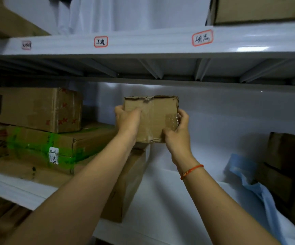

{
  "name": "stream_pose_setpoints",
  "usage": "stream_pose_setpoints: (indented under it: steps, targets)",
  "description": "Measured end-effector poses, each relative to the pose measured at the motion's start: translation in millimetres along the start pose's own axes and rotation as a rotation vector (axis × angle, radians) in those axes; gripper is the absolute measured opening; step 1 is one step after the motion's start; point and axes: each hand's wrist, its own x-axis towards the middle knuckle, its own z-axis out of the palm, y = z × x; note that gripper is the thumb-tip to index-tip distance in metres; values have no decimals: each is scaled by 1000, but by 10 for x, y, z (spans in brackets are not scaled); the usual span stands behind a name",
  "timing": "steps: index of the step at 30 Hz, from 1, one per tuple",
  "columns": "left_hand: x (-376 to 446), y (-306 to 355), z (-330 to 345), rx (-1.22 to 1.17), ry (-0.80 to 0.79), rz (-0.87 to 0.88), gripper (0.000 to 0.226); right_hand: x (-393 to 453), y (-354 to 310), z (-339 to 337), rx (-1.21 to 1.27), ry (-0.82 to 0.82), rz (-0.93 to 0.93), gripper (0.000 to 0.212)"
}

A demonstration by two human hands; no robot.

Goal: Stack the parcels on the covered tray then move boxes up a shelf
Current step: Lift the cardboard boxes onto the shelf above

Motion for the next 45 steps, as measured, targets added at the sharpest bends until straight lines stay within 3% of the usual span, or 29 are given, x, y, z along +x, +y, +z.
stream_pose_setpoints:
  steps: [5, 10, 17, 25, 30, 35, 40, 45]
  targets:
    - [-607, 229, 60, 80, 52, 63, 34, -383, -268, -403, 12, 34, -84, 71]
    - [-1311, 528, 17, 297, 193, 218, 52, -823, -634, -759, -4, 51, -158, 67]
    - [-2044, 1067, -288, 426, 249, 383, 64, -1278, -1268, -1000, -12, 108, -238, 44]
    - [-2470, 1586, -685, 374, 381, 762, 41, -1429, -2003, -1031, 167, -5, -317, 45]
    - [-2551, 1746, -840, 310, 533, 941, 35, -1350, -2232, -943, 264, -117, -343, 33]
    - [-2454, 1909, -918, 221, 639, 1099, 37, -1193, -2440, -826, 347, -175, -429, 35]
    - [-2131, 1972, -820, 146, 642, 1245, 40, -856, -2544, -626, 328, -101, -526, 44]
    - [-1560, 1964, -686, 218, 590, 1238, 46, -425, -2500, -491, 241, -17, -563, 55]
